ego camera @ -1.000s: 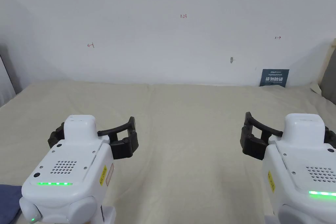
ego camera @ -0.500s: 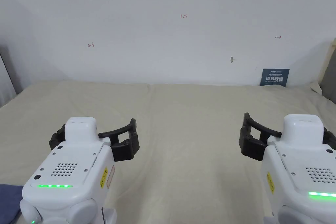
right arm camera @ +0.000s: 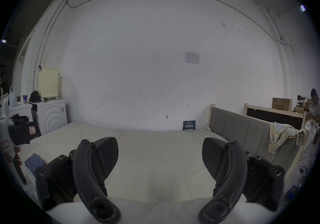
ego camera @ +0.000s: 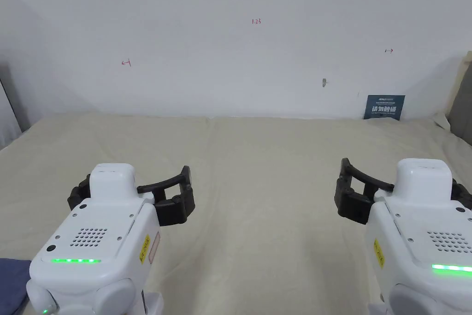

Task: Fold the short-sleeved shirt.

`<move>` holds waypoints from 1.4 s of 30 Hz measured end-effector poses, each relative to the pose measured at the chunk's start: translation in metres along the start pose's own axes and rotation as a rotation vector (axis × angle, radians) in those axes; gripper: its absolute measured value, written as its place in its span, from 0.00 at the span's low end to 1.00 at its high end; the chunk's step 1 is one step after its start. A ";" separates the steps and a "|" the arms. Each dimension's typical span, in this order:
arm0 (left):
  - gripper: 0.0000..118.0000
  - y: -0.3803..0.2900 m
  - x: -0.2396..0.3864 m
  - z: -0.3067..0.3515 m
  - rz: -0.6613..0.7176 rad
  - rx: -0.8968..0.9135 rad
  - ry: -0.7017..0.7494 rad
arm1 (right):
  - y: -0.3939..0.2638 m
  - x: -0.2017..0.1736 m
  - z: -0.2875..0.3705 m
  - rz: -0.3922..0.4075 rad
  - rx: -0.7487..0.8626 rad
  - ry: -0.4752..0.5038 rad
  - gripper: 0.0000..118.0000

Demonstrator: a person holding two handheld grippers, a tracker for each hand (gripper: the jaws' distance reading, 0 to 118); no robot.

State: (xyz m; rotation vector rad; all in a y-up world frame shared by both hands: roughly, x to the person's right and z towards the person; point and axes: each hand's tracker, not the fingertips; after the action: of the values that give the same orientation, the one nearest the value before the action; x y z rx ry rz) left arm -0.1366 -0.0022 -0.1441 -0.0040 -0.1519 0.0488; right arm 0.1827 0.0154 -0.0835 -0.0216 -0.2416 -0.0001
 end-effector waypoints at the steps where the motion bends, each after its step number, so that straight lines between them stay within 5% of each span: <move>1: 1.00 0.000 0.000 0.000 -0.001 0.000 0.000 | 0.000 0.000 0.000 -0.001 -0.002 -0.002 0.86; 15: 1.00 0.001 0.000 0.003 -0.001 -0.006 -0.008 | 0.012 -0.003 -0.006 -0.087 -0.237 -0.034 0.86; 24: 1.00 0.001 0.000 0.005 0.007 -0.008 -0.013 | 0.031 -0.012 -0.011 -0.084 -0.424 -0.177 0.86; 30: 1.00 0.001 -0.001 0.007 0.017 -0.007 -0.013 | 0.032 -0.002 -0.011 -0.195 -0.458 -0.116 0.86; 42: 1.00 0.001 -0.001 0.007 0.018 -0.007 -0.016 | 0.027 -0.006 -0.009 -0.150 -0.393 -0.163 0.86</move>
State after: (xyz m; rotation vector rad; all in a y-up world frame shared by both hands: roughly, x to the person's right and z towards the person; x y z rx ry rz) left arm -0.1391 -0.0010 -0.1378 -0.0120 -0.1678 0.0663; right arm 0.1790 0.0423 -0.0938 -0.3955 -0.4028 -0.1962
